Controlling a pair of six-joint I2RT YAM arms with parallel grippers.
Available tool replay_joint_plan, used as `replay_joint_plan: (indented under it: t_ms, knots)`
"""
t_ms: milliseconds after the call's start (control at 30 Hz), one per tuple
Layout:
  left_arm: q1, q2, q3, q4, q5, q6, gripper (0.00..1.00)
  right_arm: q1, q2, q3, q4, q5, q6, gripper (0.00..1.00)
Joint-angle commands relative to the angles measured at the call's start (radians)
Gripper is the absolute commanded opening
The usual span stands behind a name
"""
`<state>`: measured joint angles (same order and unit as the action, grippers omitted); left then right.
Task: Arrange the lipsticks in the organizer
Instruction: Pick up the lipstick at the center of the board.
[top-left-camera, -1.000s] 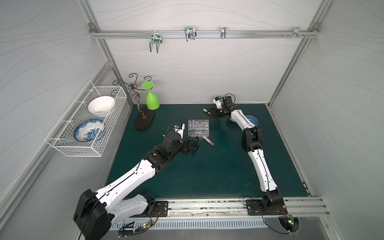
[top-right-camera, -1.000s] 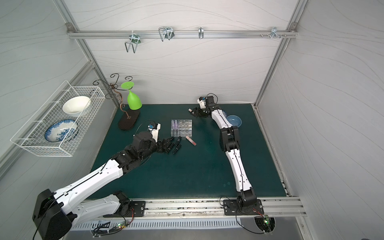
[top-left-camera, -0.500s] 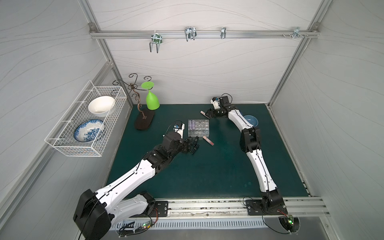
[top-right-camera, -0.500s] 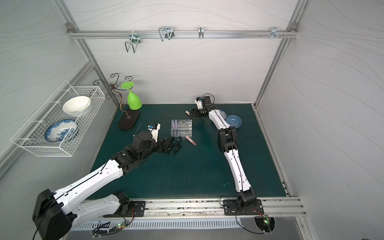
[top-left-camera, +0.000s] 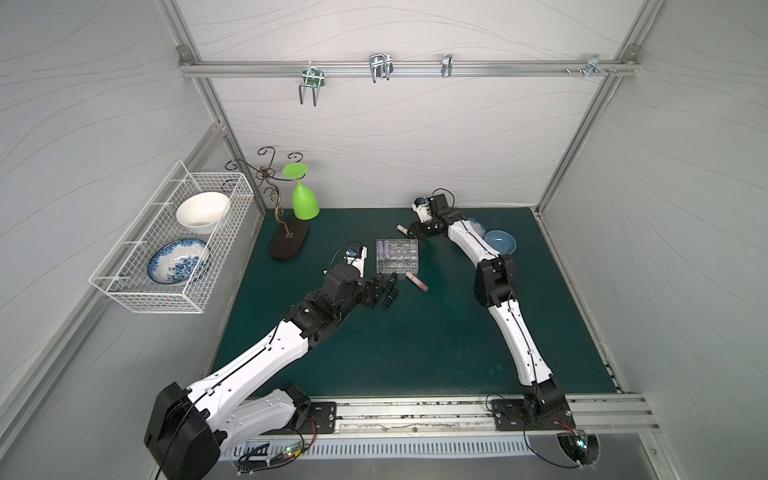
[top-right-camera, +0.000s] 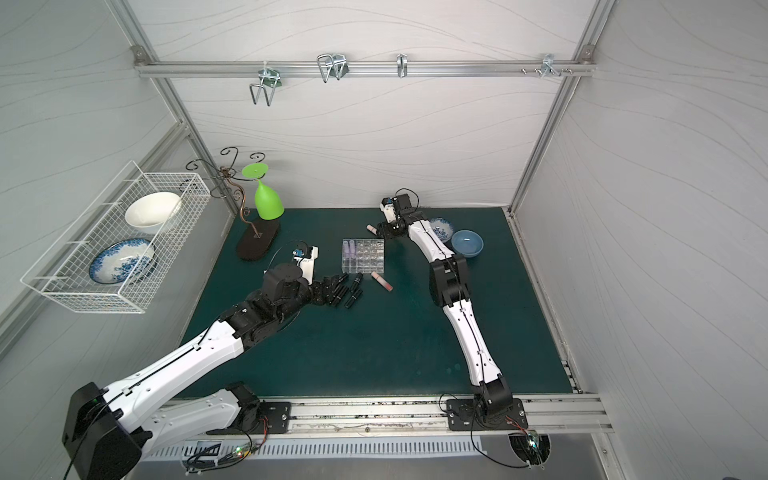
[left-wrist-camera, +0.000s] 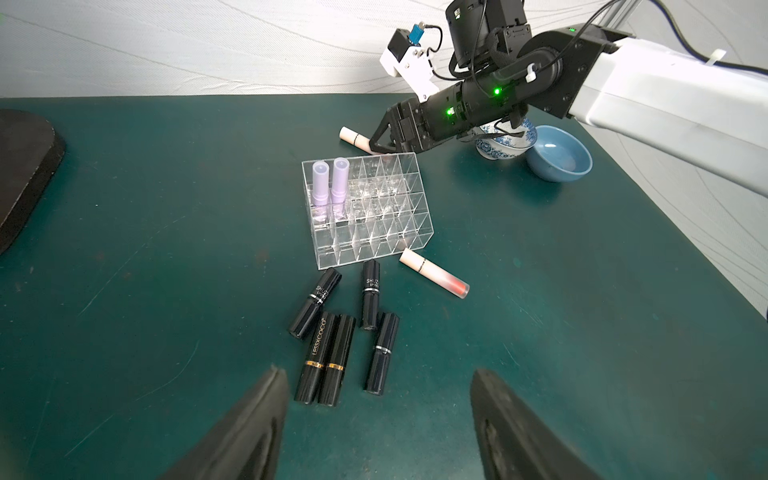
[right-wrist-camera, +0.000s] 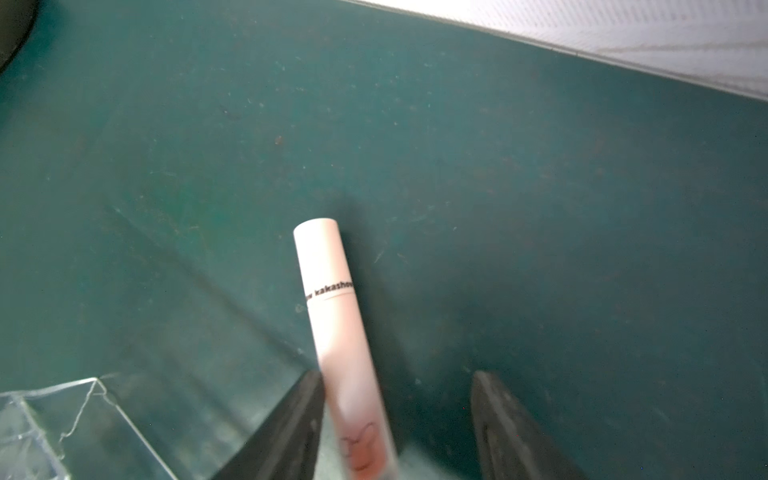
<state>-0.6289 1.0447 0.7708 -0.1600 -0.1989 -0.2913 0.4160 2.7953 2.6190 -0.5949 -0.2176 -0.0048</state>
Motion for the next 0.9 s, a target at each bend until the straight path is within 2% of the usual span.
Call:
replay_joint_plan:
  t_ms: [0,267,533,733,867]
  knots:
    - [0.005,-0.033,0.013,0.019,-0.021,0.006,0.74,0.019,-0.022,0.015,-0.092,0.032,-0.032,0.53]
    - [0.005,-0.051,0.008,0.018,-0.025,0.007,0.74,0.014,-0.026,0.006,-0.104,0.03,-0.044,0.3]
    - [0.005,-0.054,0.007,0.018,-0.024,0.004,0.73,0.002,-0.057,-0.034,-0.083,0.026,-0.031,0.21]
    - [0.005,-0.053,0.013,0.014,-0.015,0.0,0.73,-0.039,-0.155,-0.151,-0.028,-0.021,0.021,0.16]
    - [0.005,-0.054,0.027,0.013,0.008,-0.012,0.74,-0.055,-0.28,-0.295,0.021,-0.059,0.046,0.15]
